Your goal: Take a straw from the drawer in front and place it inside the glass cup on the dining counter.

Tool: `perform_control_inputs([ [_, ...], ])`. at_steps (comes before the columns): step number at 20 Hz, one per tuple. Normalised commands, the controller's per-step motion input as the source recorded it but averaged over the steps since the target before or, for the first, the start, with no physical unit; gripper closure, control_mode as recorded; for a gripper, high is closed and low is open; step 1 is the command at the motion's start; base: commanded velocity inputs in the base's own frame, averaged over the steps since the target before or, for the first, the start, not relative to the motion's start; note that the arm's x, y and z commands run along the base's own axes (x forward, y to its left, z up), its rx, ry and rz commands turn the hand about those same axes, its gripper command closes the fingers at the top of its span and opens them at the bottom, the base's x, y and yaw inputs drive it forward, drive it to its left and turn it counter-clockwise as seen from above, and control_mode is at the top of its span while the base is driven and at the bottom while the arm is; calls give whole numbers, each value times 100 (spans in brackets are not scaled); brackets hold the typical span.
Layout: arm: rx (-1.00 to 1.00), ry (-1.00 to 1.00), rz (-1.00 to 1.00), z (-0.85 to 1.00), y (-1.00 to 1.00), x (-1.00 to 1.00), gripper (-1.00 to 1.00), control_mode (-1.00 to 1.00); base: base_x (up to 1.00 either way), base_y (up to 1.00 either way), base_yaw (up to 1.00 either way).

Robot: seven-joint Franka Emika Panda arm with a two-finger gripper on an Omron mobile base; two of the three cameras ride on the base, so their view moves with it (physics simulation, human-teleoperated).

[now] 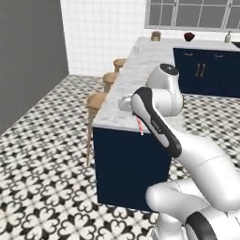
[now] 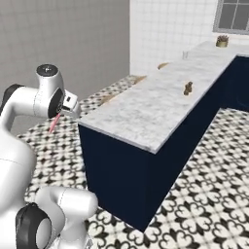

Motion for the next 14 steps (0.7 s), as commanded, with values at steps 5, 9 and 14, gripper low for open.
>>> perform_control_inputs([
  [5,0,0,0,0,0,0,100,100,35,100,-28],
  [9,0,0,0,0,0,0,100,100,39,100,-29],
  [14,0,0,0,0,0,0,100,100,45,100,-29],
])
